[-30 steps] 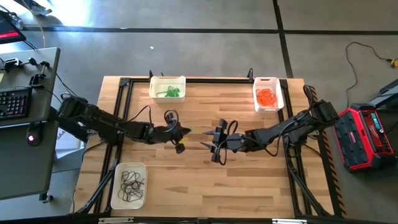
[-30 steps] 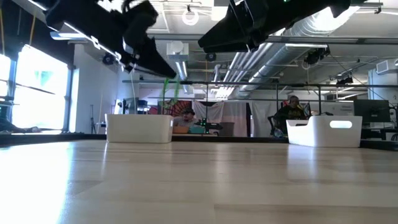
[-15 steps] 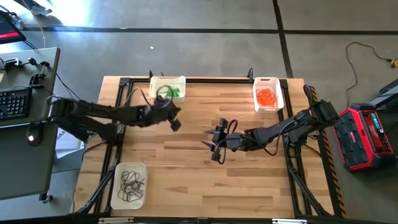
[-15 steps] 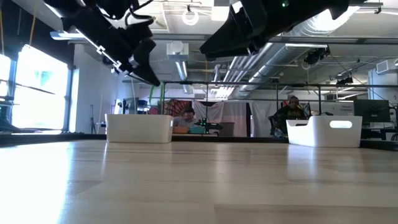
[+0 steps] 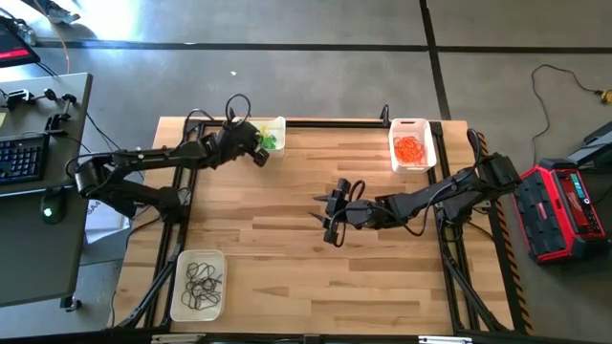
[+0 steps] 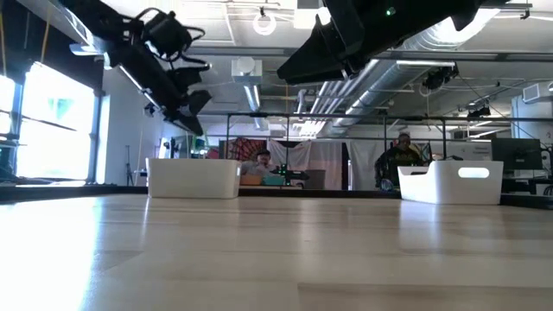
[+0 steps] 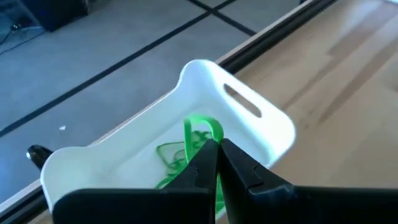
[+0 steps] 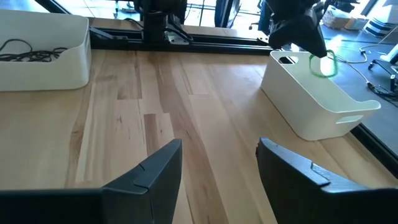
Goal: Sort rubber bands into baskets
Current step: Put the green rubber band into the top left white bin, then return to Home Position
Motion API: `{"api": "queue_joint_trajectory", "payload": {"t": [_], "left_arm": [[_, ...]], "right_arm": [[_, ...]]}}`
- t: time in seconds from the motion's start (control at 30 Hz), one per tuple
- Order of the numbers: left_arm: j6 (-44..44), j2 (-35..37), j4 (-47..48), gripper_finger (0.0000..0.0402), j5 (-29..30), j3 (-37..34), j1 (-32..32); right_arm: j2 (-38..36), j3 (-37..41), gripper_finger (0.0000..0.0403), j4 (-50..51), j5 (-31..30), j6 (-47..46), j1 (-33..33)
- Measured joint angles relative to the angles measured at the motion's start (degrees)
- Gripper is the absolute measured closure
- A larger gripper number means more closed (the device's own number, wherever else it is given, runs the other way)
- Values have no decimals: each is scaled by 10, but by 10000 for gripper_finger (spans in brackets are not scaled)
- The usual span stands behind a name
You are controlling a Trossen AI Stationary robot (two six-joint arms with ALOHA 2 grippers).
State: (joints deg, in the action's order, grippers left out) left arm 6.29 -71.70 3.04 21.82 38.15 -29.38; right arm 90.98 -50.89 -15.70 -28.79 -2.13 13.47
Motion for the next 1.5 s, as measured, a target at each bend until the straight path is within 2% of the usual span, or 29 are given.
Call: {"api": "queue_joint_trajectory", "payload": {"t": [0.27, 0.5, 0.6, 0.77, 1.03, 1.23, 1.37, 1.5], "left_arm": [[-20, -21, -15, 401, -70, 0, -63], [-36, -63, -25, 401, -110, 0, -91], [-40, -82, -32, 397, -110, 0, -96], [-40, -94, -40, 368, -109, 0, -96], [-59, -75, -46, 309, -112, 0, -90], [-100, -65, -48, 302, -122, 0, -58], [-104, -64, -96, 318, -117, -10, -32], [-110, -64, -163, 342, -117, -37, -6]], "right_arm": [[0, 0, 206, 0, 0, -4, 0], [0, 0, 206, 0, 0, -4, 0], [0, 0, 206, 0, 0, -4, 0], [0, 0, 206, 0, 0, -5, 0], [0, 0, 206, 21, 4, -6, -8], [0, 0, 208, 37, 3, -15, -19], [0, 0, 232, 60, 6, 20, -28], [0, 0, 289, 69, 18, 37, -39]]}}
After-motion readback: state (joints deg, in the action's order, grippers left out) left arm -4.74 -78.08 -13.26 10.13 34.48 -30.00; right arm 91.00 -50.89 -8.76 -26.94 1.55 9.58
